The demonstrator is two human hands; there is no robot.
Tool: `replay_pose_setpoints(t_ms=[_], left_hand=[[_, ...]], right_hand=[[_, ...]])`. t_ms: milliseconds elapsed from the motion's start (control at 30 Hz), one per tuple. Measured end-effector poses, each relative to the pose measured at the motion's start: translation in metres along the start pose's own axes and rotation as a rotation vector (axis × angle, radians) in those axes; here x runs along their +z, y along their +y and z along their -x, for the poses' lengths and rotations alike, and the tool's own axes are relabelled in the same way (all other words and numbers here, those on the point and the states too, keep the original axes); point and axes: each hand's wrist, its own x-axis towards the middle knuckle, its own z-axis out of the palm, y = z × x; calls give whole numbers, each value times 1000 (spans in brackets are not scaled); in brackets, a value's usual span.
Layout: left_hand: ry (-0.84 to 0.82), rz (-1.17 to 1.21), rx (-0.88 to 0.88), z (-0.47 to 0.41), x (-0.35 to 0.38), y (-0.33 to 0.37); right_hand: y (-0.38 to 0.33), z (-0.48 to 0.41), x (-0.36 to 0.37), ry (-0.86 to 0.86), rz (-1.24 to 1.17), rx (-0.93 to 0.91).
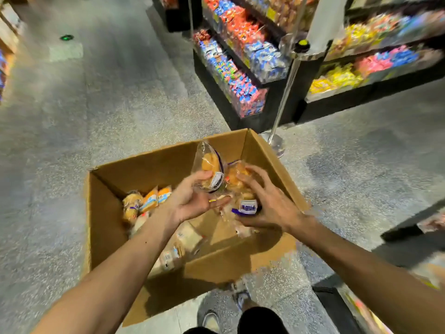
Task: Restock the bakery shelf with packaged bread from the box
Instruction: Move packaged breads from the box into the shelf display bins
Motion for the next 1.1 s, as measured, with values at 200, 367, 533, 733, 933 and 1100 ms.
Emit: replay_pose_setpoints(t_ms=[200,367,533,733,933,1100], left_hand=[[-112,-291,14,11,126,-1],[-268,-665,87,4,240,-39],[-381,-907,230,-1,355,-124],[-577,-1157,293,6,484,-267],[-779,-1455,428,32,594,-414],[-910,-1604,507,65,667,-526]], right_hand=[[-33,105,-89,293,196,263],[-39,211,-160,534,138,682],[-35,341,-210,957,-358,916],[-41,526,-264,1288,-888,980],[-62,704,-286,1475,-968,1043],[-78,836,-285,1523,-860,1117]])
